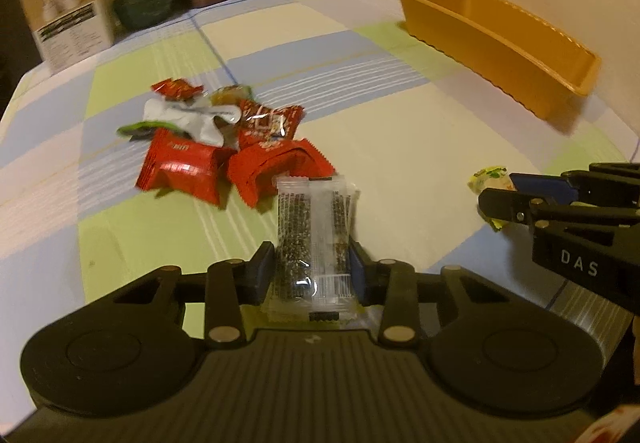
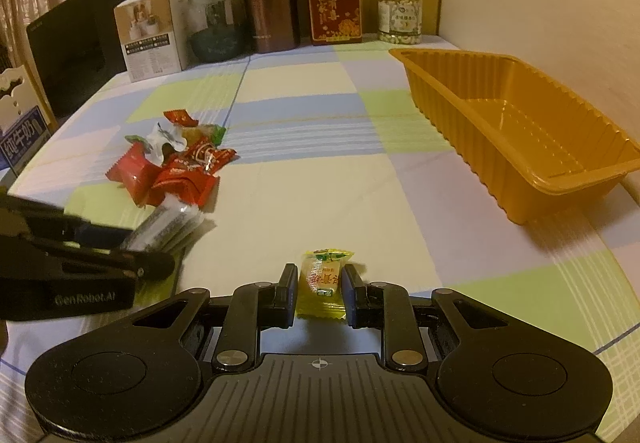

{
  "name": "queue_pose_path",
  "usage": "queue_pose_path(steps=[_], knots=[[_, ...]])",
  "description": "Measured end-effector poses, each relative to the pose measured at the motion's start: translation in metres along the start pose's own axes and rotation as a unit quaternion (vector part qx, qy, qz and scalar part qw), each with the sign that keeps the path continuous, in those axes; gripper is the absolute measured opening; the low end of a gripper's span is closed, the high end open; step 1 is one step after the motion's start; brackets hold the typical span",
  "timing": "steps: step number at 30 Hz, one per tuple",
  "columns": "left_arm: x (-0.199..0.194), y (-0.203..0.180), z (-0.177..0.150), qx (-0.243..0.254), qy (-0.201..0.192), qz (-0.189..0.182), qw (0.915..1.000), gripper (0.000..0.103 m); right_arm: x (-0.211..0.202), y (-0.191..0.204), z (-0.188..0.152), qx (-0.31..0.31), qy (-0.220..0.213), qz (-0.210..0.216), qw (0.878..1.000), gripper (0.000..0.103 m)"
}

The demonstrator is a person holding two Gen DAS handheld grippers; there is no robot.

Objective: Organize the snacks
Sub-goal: 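Grasp the clear seaweed-snack packet with the left gripper while the right gripper holds the yellow candy, then carry both snacks over the orange tray and open both grippers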

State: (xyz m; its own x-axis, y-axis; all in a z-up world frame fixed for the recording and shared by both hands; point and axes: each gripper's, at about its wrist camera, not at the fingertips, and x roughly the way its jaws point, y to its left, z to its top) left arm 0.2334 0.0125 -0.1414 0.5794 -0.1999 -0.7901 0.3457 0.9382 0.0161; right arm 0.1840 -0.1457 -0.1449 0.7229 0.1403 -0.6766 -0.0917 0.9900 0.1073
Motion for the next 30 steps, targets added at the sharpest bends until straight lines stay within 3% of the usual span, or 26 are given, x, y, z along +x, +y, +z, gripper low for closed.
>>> queue_pose_path(steps=[7, 16, 30], knots=[[-0.032, -0.006, -0.01, -0.069, -0.015, 0.015, 0.9974, 0.035, -0.016, -0.003, 0.008, 0.006, -0.013, 0.005, 1.0, 0.023], [-0.083, -0.026, 0.0, -0.114, -0.044, 0.018, 0.9923, 0.035, -0.063, -0.021, 0.025, 0.036, -0.038, 0.005, 0.999, 0.023], [-0.12, -0.091, 0.051, -0.085, -0.08, -0.021, 0.9929, 0.035, -0.137, -0.073, 0.06, 0.077, -0.093, -0.023, 0.992, 0.023]])
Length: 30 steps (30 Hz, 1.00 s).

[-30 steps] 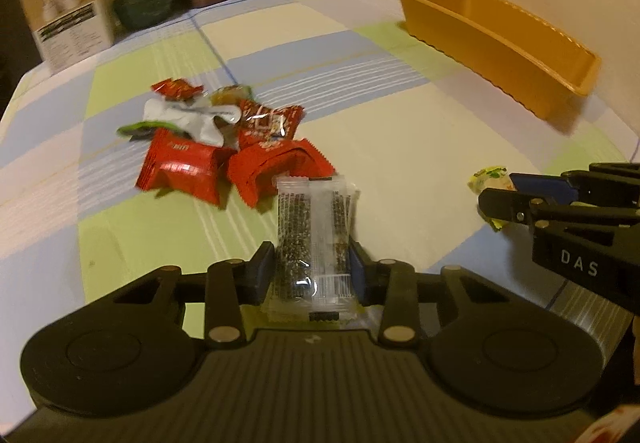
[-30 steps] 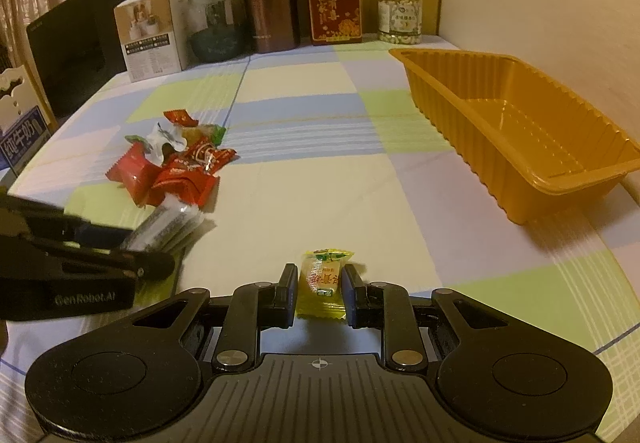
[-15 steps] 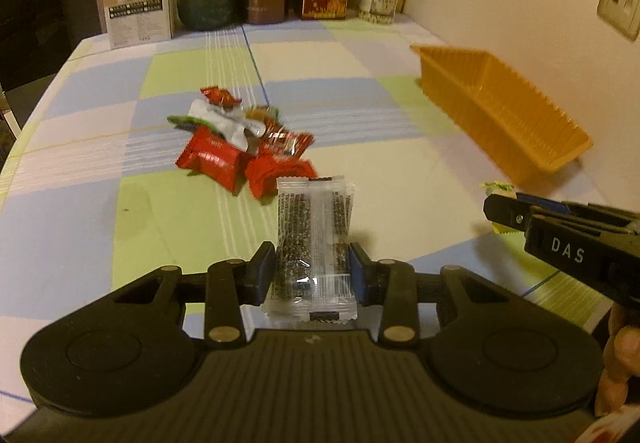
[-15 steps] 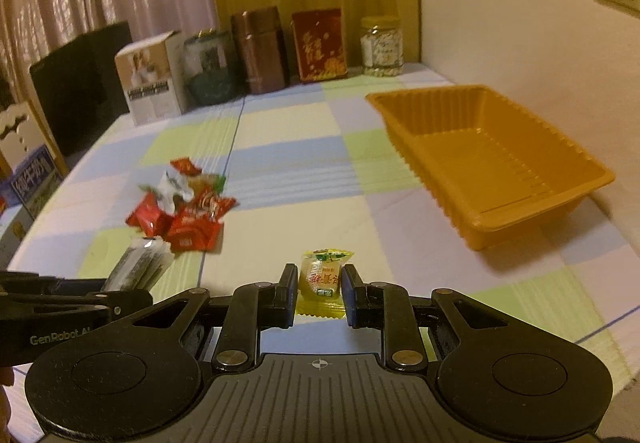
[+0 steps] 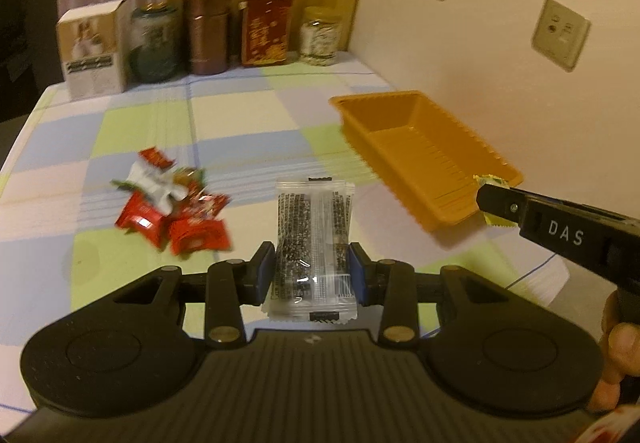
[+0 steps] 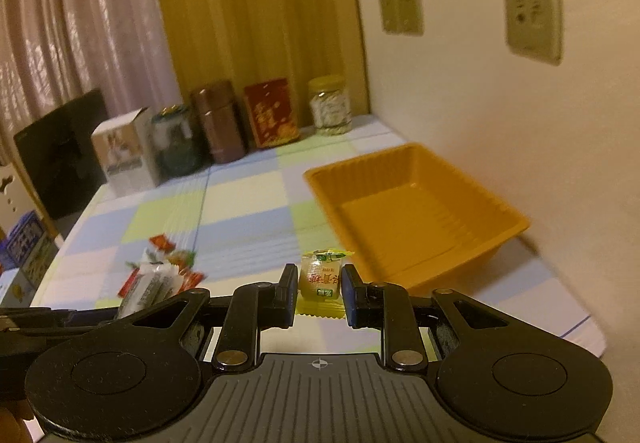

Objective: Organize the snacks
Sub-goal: 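Carry both snacks over the orange tray and open both grippers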

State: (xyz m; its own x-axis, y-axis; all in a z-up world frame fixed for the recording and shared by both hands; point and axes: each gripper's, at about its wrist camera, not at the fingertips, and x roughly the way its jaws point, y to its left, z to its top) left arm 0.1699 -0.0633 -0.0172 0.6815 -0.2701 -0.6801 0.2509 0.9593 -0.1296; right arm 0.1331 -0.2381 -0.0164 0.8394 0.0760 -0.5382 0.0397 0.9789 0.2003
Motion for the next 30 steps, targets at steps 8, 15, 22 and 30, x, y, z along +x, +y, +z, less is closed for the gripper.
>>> queue_pose_path(steps=[8, 15, 22, 30], knots=[[0.016, -0.037, 0.03, 0.023, -0.001, -0.027, 0.9994, 0.035, 0.003, -0.041, 0.022, 0.01, 0.001, -0.024, 1.0, 0.024], [0.044, -0.063, 0.054, 0.038, 0.004, -0.049, 0.9981, 0.035, 0.015, -0.072, 0.038, 0.006, 0.002, -0.038, 0.999, 0.024], [0.073, -0.079, 0.071, 0.042, 0.011, -0.062, 0.9972, 0.035, 0.038, -0.091, 0.053, -0.002, 0.008, -0.042, 0.999, 0.024], [0.104, -0.093, 0.084, 0.046, 0.02, -0.071, 0.9962, 0.035, 0.066, -0.113, 0.068, 0.012, 0.012, -0.046, 0.999, 0.024]])
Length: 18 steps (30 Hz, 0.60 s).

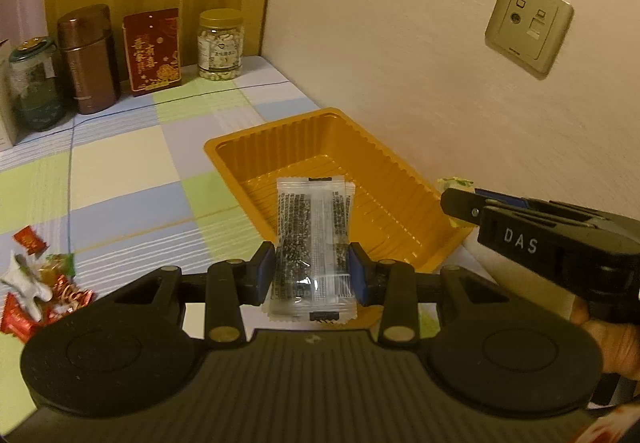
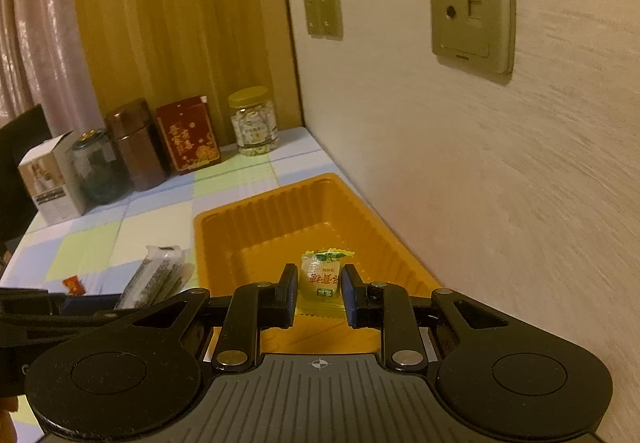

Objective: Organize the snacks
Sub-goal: 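Carry both snacks over the orange tray and open both grippers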

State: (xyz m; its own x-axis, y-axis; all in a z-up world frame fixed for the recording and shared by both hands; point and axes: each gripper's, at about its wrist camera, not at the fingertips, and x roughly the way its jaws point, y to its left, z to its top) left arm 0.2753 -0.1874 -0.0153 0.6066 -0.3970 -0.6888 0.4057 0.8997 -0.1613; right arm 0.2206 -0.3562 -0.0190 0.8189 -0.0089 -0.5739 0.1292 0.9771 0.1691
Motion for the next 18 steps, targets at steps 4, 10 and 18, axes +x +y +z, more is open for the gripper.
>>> queue_pose_path(steps=[4, 10, 18], knots=[[0.018, -0.003, 0.006, 0.001, 0.005, -0.003, 1.0, 0.035, 0.01, -0.01, 0.006, 0.007, 0.002, -0.005, 1.0, 0.024], [0.043, -0.008, 0.011, 0.004, 0.015, -0.011, 0.9998, 0.036, 0.021, -0.021, 0.008, 0.018, 0.008, -0.014, 1.0, 0.024], [0.065, -0.008, 0.012, -0.003, 0.008, -0.022, 0.9997, 0.037, 0.03, -0.026, 0.007, 0.023, 0.016, -0.019, 0.999, 0.024]])
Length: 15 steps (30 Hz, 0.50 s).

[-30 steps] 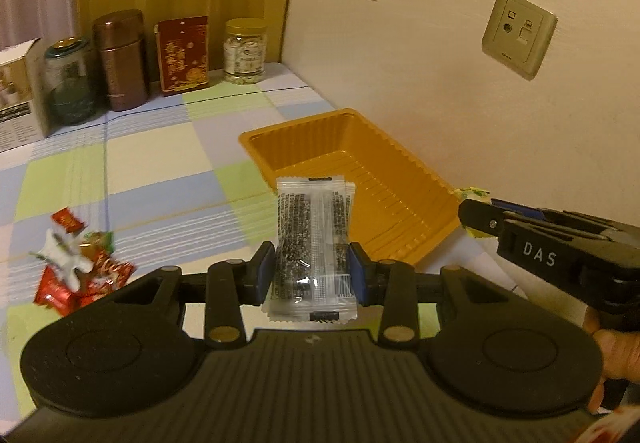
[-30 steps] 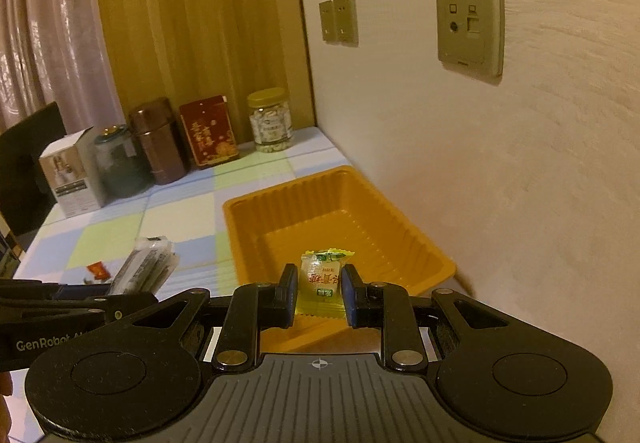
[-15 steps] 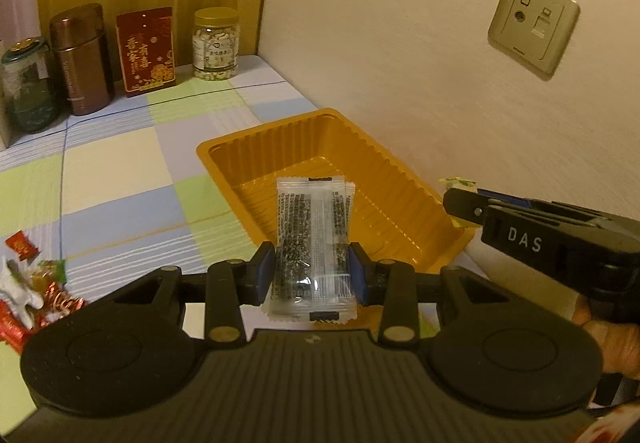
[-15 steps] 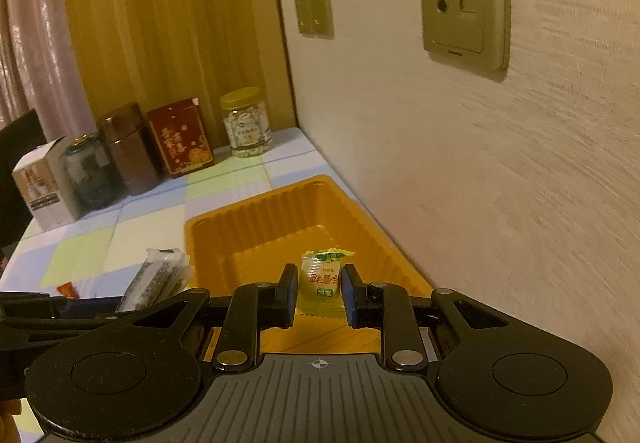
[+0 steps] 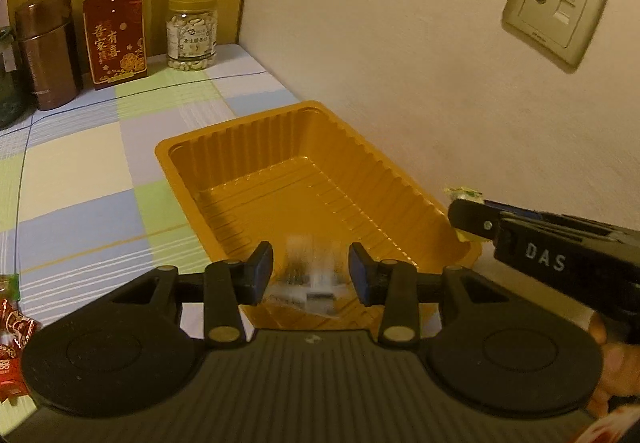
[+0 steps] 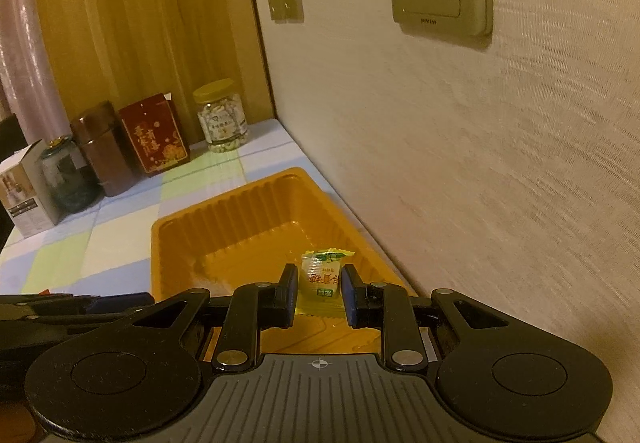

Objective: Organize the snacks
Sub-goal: 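Carry both snacks over the orange tray and open both grippers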

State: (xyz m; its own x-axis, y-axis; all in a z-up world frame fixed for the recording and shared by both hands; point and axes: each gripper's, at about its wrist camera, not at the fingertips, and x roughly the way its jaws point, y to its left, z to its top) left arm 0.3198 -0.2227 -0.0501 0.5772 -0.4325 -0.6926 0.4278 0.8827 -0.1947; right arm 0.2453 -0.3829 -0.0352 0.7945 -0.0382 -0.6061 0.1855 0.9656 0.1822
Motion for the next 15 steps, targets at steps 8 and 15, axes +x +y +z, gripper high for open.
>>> queue_pose_path(steps=[8, 15], knots=[[-0.025, 0.019, -0.011, -0.013, -0.014, 0.025, 0.9995, 0.039, 0.003, 0.002, -0.005, 0.004, 0.007, 0.01, 1.0, 0.024], [-0.045, 0.039, -0.026, -0.026, -0.01, 0.06, 0.9978, 0.041, 0.002, 0.009, -0.004, 0.009, 0.011, 0.035, 0.999, 0.024]])
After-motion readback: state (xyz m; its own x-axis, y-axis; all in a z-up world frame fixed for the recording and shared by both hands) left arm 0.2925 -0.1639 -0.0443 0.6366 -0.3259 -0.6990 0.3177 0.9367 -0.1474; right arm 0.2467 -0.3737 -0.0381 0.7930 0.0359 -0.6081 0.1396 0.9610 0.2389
